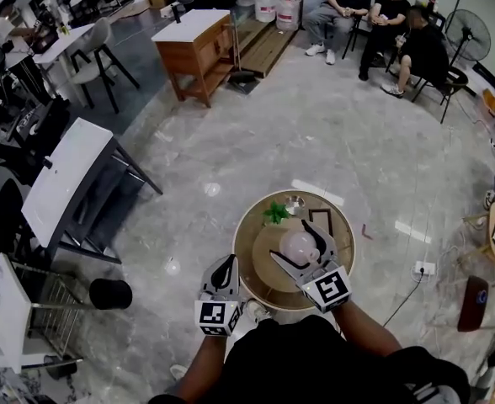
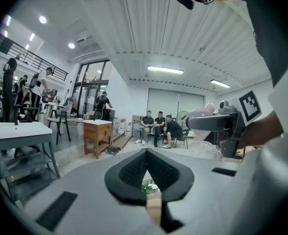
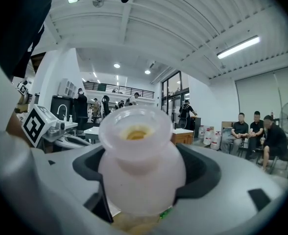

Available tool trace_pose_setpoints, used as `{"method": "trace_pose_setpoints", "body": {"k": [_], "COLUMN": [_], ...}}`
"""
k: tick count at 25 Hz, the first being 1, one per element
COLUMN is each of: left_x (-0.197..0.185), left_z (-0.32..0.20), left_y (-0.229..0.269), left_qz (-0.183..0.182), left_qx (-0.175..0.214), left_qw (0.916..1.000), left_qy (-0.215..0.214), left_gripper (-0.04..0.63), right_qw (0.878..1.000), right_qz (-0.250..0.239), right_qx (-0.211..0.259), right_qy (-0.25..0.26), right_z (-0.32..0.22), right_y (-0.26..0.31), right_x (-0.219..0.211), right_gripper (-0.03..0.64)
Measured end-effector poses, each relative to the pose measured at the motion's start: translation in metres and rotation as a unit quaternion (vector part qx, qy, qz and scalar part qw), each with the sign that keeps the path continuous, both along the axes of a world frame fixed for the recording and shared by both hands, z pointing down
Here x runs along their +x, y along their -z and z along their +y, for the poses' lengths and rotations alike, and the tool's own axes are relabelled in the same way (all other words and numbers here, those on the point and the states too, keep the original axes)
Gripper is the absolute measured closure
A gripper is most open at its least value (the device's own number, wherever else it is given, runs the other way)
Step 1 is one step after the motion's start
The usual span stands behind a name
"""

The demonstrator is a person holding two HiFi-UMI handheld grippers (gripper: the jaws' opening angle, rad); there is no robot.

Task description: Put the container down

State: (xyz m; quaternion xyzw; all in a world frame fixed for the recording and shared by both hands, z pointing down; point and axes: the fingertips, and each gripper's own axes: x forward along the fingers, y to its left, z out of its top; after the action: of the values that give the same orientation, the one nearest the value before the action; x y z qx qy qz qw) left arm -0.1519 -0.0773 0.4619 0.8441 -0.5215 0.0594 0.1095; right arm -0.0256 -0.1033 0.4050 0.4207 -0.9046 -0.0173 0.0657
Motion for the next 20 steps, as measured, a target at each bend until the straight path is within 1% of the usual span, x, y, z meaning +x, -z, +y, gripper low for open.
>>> {"method": "trace_pose_setpoints", "body": {"k": [4,8,12,16,20], "left_x": [-0.018,-0.031,-0.034,-0.030,-0.020], "left_z": [-0.013,-0.028,-0.040,-0.058,-0.077], "left_y": [-0.012,-0.030,-0.056,-0.085,-0.120], "left_qz": [0.001,0.002,0.003,-0.015,-0.030], "left_qx": [-0.012,-0.024,-0.039,-0.040,-0.054], "left_qw": [0.9999,0.9991,0.9976,0.9978,0.9972], "left_qy": [0.012,0.035,0.058,0.051,0.043], "left_gripper": [0.600,0.600,0.600,0.600,0.600], "right_qw": [1.000,0.999,0.997,0.995,0.992], "right_qz": [0.009,0.021,0.036,0.052,0.064], "right_qx": [-0.023,-0.026,-0.057,-0.077,-0.097], "right_qy": [0.006,0.024,0.044,0.047,0.043], "right_z": [-0.019,-0.040,-0.055,-0.076,-0.096], "right_y": [-0.009,-0.031,-0.065,-0.113,-0.169], "right_x": [-0.016,-0.026,-0.033,-0.038,-0.043], "right_gripper": [0.207,0.207,0.207,0.207,0.207]}}
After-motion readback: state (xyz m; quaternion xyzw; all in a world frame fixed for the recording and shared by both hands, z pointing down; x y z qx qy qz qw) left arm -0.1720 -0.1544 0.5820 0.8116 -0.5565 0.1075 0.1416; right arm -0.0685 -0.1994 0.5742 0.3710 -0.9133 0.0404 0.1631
